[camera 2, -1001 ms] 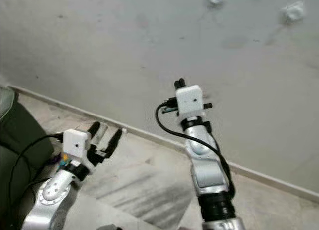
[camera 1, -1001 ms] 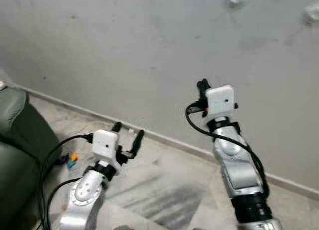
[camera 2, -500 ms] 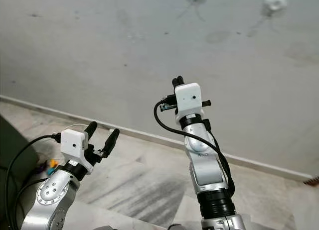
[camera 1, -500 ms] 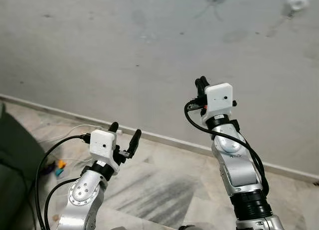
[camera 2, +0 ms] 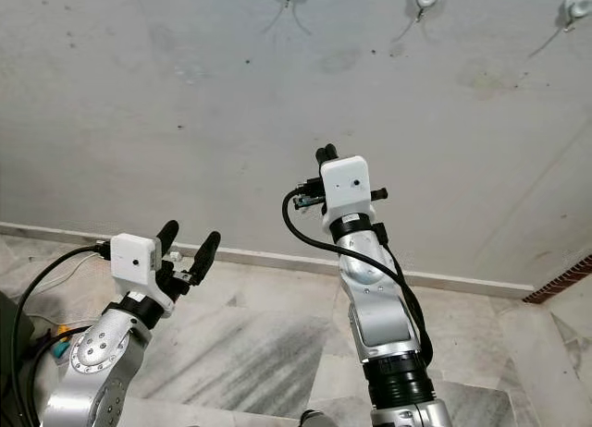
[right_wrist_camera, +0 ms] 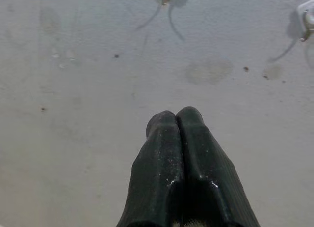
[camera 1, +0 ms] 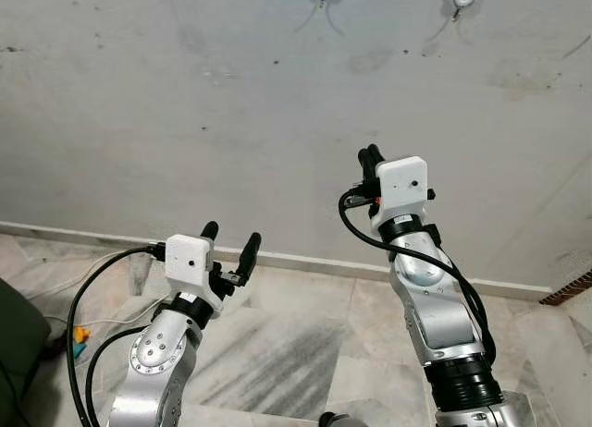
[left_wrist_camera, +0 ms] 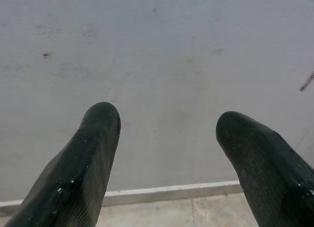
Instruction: Hang keys on a hook
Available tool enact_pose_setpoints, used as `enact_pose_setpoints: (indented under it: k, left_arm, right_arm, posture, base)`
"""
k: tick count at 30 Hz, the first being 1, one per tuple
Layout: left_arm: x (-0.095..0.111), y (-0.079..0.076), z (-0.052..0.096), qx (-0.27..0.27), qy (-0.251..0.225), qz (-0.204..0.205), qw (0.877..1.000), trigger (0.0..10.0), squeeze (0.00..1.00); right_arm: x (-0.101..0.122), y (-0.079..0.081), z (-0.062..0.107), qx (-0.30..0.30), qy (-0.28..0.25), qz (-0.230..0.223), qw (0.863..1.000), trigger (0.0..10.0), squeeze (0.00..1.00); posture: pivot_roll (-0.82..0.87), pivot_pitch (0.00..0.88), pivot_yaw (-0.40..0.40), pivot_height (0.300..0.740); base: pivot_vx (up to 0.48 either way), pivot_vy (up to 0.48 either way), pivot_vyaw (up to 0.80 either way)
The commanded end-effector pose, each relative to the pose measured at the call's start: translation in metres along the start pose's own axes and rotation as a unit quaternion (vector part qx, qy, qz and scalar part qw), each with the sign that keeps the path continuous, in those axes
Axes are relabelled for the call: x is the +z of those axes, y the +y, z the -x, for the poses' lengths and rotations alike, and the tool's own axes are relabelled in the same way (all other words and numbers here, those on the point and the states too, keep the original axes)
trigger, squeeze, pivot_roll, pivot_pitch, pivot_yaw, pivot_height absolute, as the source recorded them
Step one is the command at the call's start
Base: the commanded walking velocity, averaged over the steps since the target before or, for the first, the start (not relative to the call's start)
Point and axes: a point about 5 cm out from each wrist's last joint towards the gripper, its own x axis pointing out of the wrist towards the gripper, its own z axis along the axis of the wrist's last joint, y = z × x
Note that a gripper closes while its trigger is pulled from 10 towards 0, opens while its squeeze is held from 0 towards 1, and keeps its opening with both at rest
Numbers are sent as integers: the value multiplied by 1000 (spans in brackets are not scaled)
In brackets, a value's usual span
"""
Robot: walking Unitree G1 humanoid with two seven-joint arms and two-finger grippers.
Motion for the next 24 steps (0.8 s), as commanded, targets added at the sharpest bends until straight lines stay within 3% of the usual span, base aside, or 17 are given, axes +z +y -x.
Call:
enact_pose_setpoints:
  k: [1,7,11,24]
  left_arm:
    - [1,-1,1,-3,1,1,1000,10000,0]
    - [1,-1,1,-3,0,3,1000,10000,0]
    - [2,-1,2,-2,0,4,1000,10000,0]
    - [1,-1,2,-3,0,6,1000,10000,0]
  right_arm:
    - [5,-1,1,-1,-8,1,1000,10000,0]
    - [5,0,1,1,-11,-1,1000,10000,0]
    - [5,-1,1,2,-12,1,1000,10000,0]
    - [6,2,1,9,-15,3,1000,10000,0]
  posture:
    - [23,149,12,740]
    - [25,150,10,740]
    - [26,150,8,740]
    - [28,149,4,740]
  base:
    - [0,0,-788]
    - [0,0,-729]
    - [0,0,0]
    - [307,0,0]
